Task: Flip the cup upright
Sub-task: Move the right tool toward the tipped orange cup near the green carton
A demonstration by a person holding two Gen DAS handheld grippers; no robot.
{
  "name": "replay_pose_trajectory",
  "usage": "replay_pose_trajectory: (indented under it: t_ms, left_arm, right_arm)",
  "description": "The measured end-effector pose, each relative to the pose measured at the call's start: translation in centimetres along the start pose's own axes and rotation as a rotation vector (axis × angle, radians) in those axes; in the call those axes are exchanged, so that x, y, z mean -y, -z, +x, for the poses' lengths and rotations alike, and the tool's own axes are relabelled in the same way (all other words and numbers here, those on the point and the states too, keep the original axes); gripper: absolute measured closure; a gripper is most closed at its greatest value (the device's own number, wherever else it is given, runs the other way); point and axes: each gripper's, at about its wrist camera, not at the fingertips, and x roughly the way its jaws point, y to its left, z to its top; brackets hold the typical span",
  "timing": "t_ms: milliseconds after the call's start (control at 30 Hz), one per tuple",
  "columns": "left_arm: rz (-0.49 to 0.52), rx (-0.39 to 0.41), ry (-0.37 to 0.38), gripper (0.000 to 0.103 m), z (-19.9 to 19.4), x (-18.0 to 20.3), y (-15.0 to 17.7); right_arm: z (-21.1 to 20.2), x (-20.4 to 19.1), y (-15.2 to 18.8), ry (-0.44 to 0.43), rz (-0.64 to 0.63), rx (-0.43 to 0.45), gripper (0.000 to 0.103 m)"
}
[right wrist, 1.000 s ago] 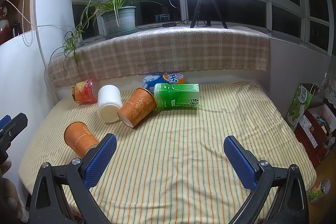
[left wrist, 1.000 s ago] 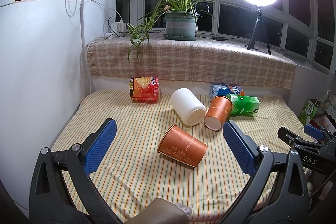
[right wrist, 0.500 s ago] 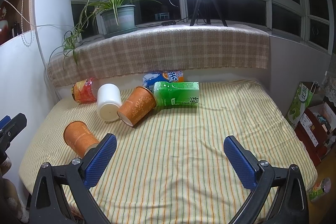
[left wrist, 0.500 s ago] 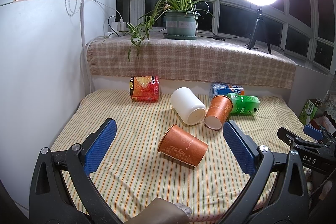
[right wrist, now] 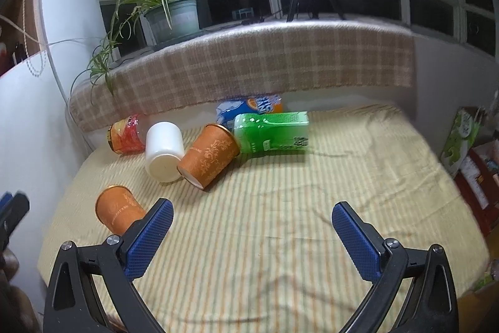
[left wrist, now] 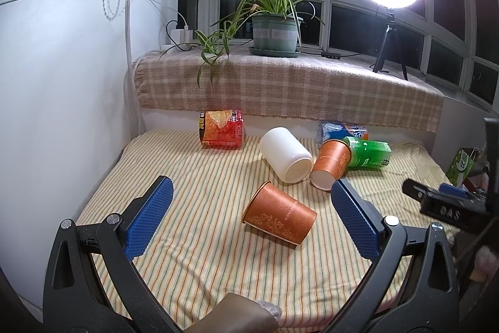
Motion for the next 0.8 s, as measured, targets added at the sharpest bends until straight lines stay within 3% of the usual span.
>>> replay_pose_trajectory:
  t_ms: [500,800]
  left_arm:
    - [-0.019,-0.015,-0.061,0.0,-0.1,-1.7,0.9]
    - [-0.043,-0.019,-0.106,0.0,-0.2,-3.6,1.2]
  right_arm:
    - [9.4,-1.1,-3.0,-0.139,0.155,-0.152,0.0]
    - [14.7,-1.1,-3.6,-0.229,0.313,-0.256,0.01]
